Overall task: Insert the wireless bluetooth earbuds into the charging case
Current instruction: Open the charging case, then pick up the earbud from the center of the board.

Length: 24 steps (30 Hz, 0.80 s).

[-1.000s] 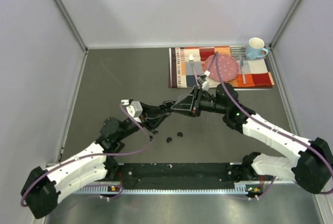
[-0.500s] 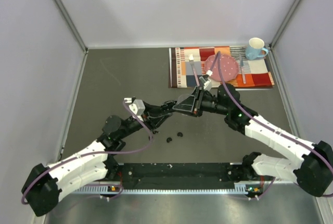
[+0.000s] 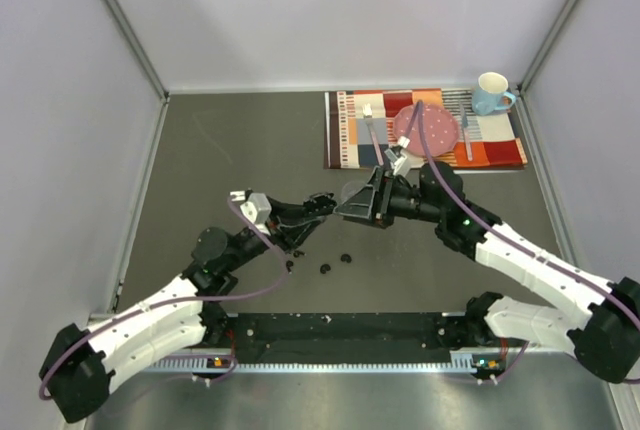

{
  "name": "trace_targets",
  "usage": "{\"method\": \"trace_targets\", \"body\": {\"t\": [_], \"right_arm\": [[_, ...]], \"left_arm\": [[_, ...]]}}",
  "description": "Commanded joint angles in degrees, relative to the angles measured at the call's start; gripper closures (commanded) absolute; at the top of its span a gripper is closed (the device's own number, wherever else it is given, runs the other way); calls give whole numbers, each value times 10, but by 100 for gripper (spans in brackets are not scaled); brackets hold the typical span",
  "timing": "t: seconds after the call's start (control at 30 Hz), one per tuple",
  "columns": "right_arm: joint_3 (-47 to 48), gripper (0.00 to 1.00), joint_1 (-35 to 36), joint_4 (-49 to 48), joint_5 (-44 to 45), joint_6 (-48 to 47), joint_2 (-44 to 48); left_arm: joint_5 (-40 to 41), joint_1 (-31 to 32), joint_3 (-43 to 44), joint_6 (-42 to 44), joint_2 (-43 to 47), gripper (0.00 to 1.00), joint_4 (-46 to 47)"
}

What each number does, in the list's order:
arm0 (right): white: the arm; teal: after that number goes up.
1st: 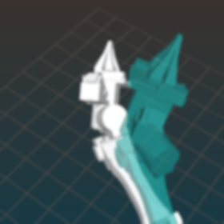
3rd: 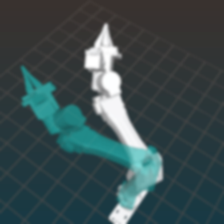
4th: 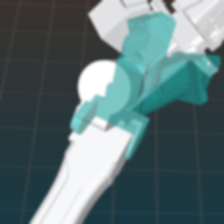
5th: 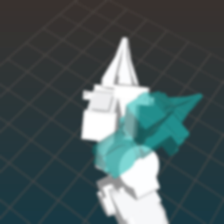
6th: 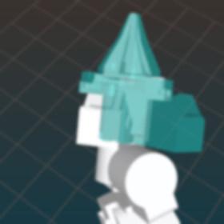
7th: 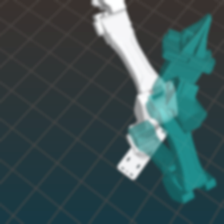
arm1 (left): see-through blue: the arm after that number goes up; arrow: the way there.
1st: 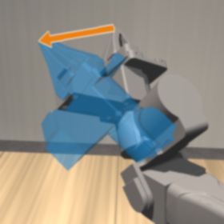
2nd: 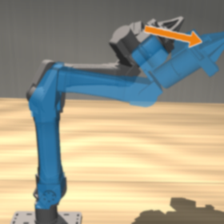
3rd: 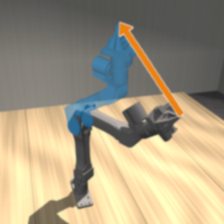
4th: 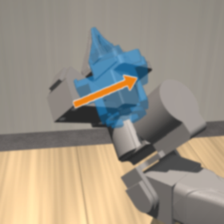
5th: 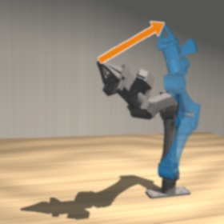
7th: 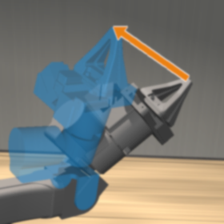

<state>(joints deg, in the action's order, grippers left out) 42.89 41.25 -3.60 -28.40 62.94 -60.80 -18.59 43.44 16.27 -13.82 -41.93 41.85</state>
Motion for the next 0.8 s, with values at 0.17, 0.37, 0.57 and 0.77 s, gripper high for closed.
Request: {"method": "trace_targets", "body": {"t": [0.17, 0.37, 0.57, 0.77], "right_arm": [[-3, 36, 5, 62, 69, -77, 108], [-54, 48, -28, 117, 100, -64, 125], [-77, 55, -44, 122, 56, -105, 61], [-73, 57, -44, 122, 54, -157, -8]], "left_arm": [[111, 2, -23, 20, 86, 100, -56], [114, 2, -35, 58, 145, 100, -78], [82, 1, -29, 66, 173, 100, -107], [22, 1, -16, 73, 179, 100, -128]]}}
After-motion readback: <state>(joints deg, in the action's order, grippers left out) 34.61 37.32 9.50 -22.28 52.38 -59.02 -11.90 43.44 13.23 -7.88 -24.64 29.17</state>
